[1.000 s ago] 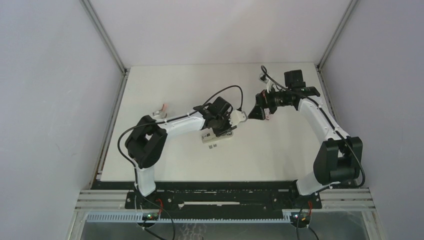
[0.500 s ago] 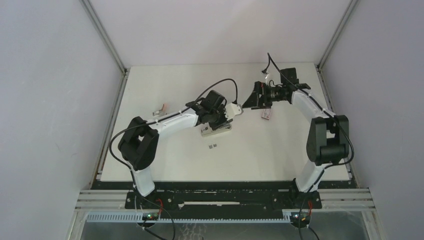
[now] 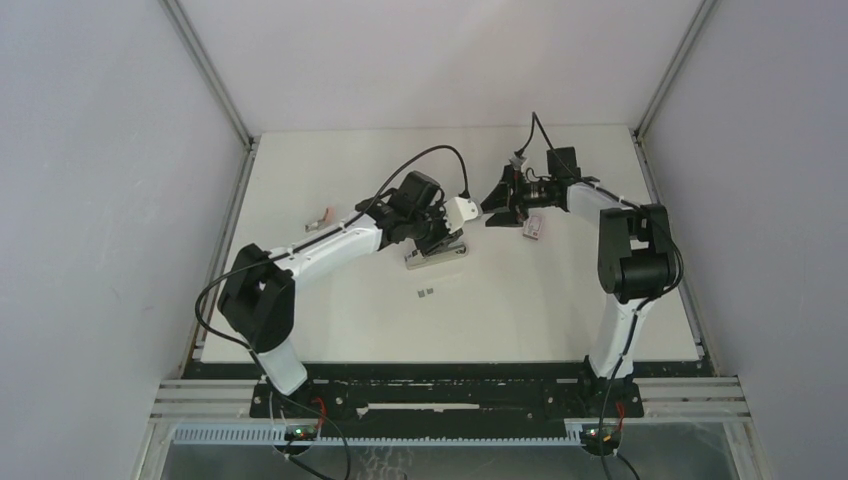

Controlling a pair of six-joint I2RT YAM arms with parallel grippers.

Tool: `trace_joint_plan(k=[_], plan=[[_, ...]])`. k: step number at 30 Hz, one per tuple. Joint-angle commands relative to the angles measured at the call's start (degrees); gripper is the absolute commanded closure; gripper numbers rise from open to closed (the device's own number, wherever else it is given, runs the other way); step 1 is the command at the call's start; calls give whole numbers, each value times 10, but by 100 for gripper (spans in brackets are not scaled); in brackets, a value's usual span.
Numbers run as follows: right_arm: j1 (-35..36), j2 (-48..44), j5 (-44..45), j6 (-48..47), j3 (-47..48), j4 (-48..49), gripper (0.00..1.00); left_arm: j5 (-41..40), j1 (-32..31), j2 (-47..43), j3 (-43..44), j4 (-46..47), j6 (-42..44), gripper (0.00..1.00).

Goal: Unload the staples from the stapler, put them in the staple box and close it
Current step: Open the stapler at the center of the board.

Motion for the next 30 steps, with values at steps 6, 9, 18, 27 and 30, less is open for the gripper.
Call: trace_joint_plan(k=[6,9,18,27,30], plan=[[26,50,-55,33,-13,51,26,27,8,-44,44,18,-30,100],[34,61,-63,36,-13,51,28,25,9,-48,44,19,-35,100],[63,70,-79,40,-13,53,34,19,10,-53,43,22,-41,100],[71,85,-87,61,-12,74,37,26,10,-61,44,22,-47,100],[78,88,-97,68,-12,83,38,26,10,-62,46,22,-48,100]])
